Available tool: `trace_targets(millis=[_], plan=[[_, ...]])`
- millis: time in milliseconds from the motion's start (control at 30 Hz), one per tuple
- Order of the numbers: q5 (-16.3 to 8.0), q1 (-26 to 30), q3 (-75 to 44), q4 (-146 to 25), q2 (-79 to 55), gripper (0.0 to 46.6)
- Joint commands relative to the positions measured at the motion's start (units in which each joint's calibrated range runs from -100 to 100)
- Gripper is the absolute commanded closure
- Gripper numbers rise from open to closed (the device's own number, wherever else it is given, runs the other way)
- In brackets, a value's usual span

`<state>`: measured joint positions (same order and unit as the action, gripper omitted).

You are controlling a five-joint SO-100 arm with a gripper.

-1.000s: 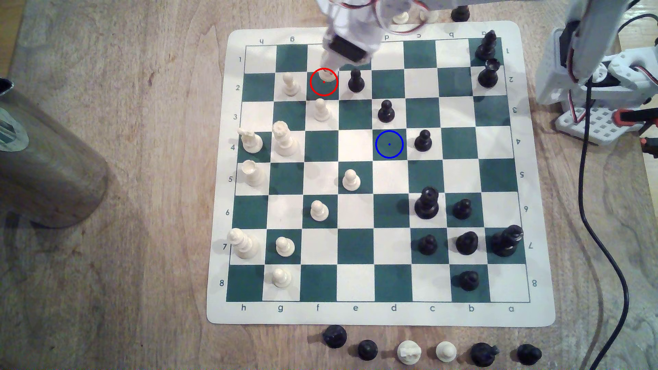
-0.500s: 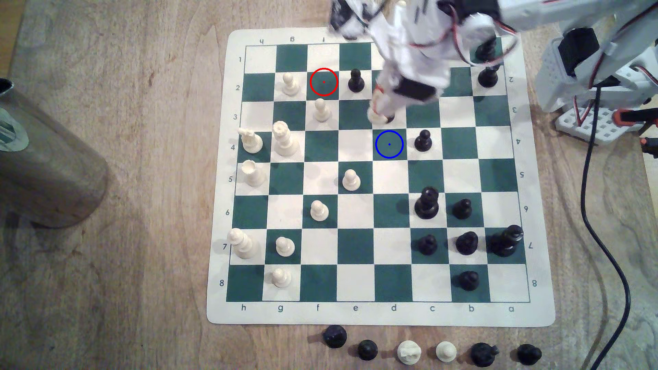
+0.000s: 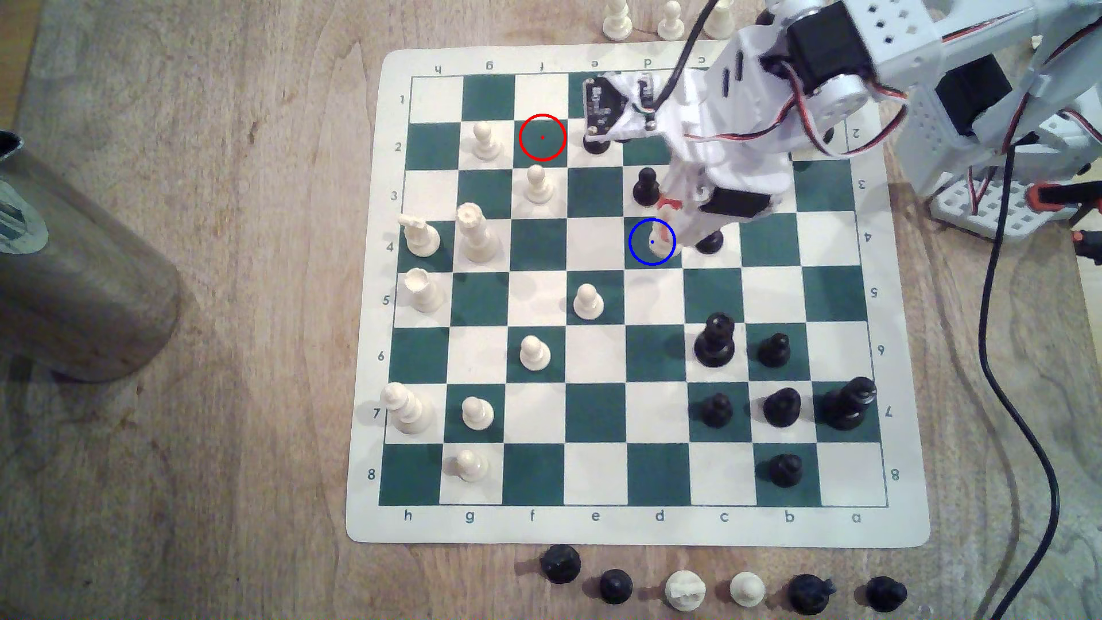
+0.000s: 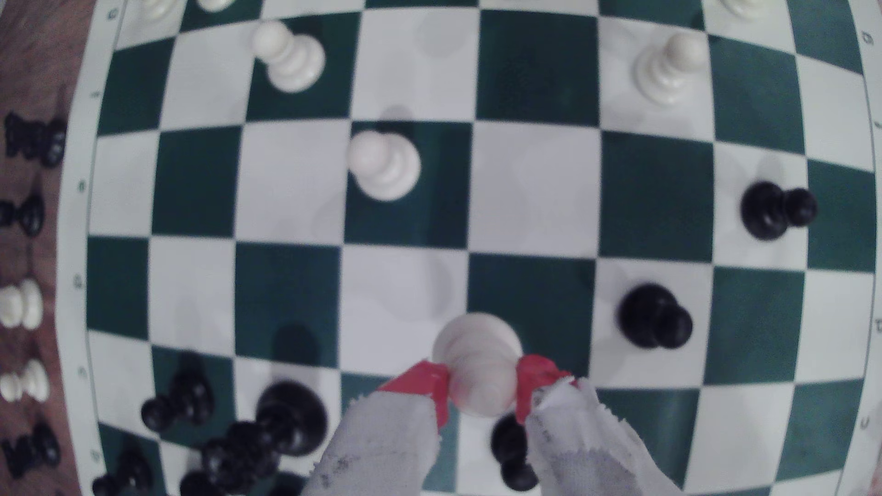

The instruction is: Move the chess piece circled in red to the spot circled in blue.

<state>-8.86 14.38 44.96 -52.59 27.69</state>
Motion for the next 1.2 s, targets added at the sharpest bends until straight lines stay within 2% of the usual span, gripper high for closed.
trace_targets(millis=[0, 567, 1167], plan=[[0.10, -0.42, -1.08, 2.71, -1.29, 44.4], [1.42, -3.70, 1.00, 8.12, -7.40, 44.4], [1.42, -4.64, 1.46, 9.76, -10.03, 43.7]])
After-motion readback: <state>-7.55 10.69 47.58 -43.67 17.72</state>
